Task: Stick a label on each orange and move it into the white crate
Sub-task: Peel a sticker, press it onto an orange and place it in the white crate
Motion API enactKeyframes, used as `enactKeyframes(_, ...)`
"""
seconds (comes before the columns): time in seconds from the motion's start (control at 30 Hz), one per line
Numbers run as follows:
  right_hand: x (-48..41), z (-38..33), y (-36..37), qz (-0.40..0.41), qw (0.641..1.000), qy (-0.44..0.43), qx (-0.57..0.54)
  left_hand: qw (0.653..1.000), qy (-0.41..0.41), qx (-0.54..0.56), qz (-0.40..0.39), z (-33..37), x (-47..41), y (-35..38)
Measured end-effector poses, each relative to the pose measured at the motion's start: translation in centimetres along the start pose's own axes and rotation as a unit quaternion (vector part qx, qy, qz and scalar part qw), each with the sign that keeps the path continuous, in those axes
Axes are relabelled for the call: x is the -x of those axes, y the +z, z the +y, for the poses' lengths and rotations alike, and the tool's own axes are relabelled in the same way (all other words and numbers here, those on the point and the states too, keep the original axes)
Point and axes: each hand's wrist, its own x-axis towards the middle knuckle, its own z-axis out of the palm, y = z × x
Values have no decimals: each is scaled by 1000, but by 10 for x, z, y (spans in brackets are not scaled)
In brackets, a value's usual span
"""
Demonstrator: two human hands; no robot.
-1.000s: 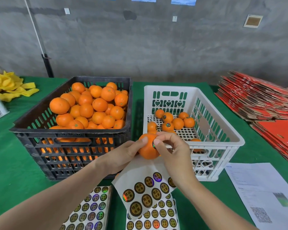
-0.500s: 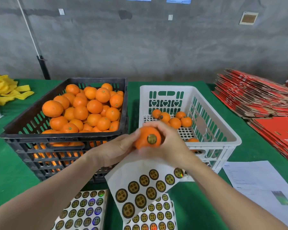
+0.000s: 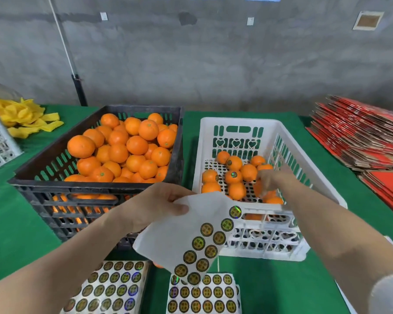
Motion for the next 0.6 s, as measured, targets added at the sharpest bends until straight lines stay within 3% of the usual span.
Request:
enactKeyframes(0.07,6,-4,-4,-8,1000,-24,-13,998,-15,56,-7,0,0,-2)
enactKeyframes(0.13,26,-14,-18,60,983,-109,-138,995,-23,94,-16,0,0,-5)
enactKeyframes(0.2,60,-26,-34,152,911,-212,-319,992,-23,119,-28,0,0,-10)
enactKeyframes(0.23,81,-30,-41,142,863,-272,-402,991,-24,129,-34,-1,1,-13)
enactKeyframes(0.3,126,-33,-50,23,779,-383,-497,989,-30,138,-40,-2,2,-17)
enactKeyframes(0.33,146,-35,-52,-30,757,-424,-496,989,-34,135,-41,-3,3,-18)
enactKeyframes(0.43,176,-46,-46,-21,771,-468,-432,989,-44,138,-42,-4,7,-19)
enactKeyframes(0.6,189,-58,-37,41,789,-446,-421,985,-60,156,-42,-6,15,-22)
